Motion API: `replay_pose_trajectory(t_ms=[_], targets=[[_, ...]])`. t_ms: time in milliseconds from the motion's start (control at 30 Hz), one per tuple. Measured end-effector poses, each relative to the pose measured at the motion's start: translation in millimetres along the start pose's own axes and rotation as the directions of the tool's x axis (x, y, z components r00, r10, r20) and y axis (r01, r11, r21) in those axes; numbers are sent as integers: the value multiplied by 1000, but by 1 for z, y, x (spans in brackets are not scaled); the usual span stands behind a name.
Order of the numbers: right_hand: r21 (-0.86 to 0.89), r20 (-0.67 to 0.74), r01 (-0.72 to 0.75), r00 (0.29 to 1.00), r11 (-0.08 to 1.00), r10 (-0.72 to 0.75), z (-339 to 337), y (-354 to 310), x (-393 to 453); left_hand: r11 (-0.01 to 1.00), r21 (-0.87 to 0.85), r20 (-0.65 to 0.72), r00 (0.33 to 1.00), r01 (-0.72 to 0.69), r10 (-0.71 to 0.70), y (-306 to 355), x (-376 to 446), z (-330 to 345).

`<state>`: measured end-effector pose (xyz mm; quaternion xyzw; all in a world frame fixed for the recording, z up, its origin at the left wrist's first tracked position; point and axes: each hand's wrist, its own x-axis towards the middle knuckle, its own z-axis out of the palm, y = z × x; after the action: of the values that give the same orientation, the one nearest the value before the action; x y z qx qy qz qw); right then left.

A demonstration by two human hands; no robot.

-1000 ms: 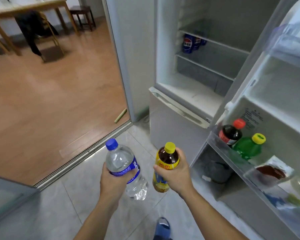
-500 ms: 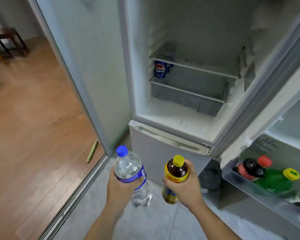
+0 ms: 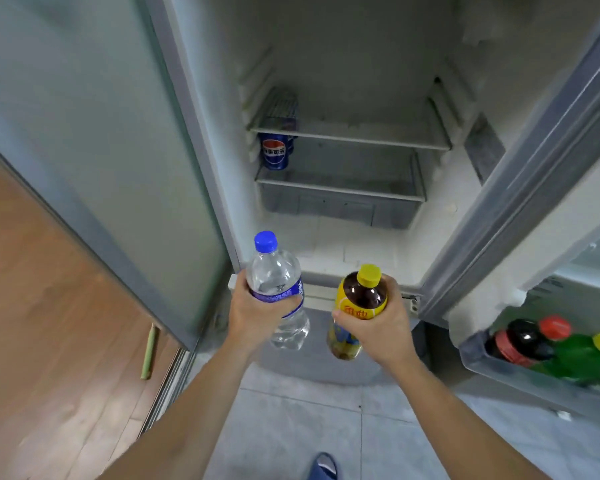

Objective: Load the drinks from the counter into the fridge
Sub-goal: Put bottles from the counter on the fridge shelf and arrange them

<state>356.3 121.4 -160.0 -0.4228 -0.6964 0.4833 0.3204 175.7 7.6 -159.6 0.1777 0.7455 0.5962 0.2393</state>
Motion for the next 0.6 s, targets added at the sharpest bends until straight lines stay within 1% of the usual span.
replay_pose_trajectory(t_ms=[200,400,500,600], targets=[[36,-82,-46,995,998,48,25,-16,73,993,116,-16,999,-34,37,15,55,21],[40,-189,-121,974,992,127,50,-24,127,990,139,-51,998,-29,37,23,107,35],[58,-194,-156,967,986,164,61,-29,153,991,132,-20,999,-34,37,30,135,41],[38,-204,-166,964,985,171,70,-33,172,990,138,26,999,-29,26,39,162,43]])
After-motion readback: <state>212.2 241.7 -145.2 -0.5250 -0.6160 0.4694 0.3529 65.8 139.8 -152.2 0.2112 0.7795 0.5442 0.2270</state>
